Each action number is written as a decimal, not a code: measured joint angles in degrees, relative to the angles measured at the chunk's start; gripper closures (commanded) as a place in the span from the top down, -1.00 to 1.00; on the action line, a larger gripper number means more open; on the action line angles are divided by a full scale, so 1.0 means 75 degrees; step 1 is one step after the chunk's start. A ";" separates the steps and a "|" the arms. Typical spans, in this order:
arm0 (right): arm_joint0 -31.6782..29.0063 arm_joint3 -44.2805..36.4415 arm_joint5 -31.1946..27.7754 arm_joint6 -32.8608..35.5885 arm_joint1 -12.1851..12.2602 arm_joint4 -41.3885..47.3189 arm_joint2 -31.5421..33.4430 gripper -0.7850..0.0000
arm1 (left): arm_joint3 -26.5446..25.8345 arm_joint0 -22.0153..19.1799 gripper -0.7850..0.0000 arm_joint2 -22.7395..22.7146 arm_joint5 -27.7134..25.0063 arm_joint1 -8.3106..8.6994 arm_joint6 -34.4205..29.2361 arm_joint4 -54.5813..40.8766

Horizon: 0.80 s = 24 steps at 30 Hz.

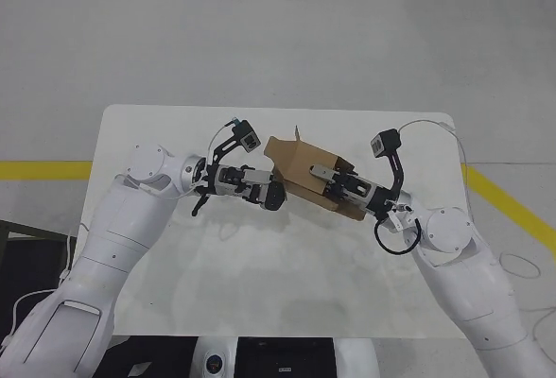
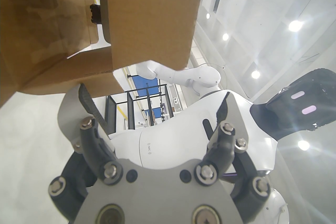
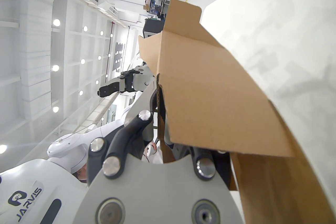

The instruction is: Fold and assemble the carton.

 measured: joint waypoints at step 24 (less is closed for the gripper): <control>-0.0105 -0.0021 0.0135 0.0117 -0.0098 0.0115 -0.0153 -1.00 | 0.0022 0.0089 1.00 -0.0246 0.0042 0.0064 -0.0093 0.0046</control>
